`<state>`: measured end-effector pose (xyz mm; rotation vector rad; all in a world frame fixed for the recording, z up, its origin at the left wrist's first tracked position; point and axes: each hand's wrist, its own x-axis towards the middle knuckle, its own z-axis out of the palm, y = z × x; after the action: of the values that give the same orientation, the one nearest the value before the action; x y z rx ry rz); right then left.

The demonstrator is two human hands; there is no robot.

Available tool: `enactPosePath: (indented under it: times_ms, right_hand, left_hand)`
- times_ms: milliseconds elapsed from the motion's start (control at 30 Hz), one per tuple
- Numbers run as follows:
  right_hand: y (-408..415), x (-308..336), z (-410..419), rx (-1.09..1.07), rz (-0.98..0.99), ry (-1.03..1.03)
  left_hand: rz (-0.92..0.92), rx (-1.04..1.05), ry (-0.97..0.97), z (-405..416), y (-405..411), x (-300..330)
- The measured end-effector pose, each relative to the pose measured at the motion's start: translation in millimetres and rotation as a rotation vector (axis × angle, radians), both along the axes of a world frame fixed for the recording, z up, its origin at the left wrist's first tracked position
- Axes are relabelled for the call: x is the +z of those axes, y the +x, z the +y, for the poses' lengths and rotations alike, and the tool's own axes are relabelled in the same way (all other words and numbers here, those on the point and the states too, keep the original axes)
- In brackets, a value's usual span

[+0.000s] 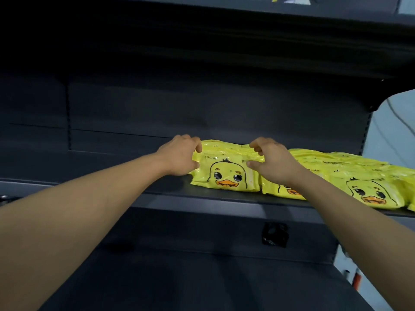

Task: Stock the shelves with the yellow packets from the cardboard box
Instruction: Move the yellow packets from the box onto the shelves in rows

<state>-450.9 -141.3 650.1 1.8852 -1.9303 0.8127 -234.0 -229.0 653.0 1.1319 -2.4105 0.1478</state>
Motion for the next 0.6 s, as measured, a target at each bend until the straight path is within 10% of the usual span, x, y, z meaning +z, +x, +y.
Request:
enactPosePath:
  times_ms: [600]
  right_hand:
    - [185,-173,81,0.044,-0.089,0.588]
  left_hand:
    - [-0.231,-0.058,0.358,75,157,-165]
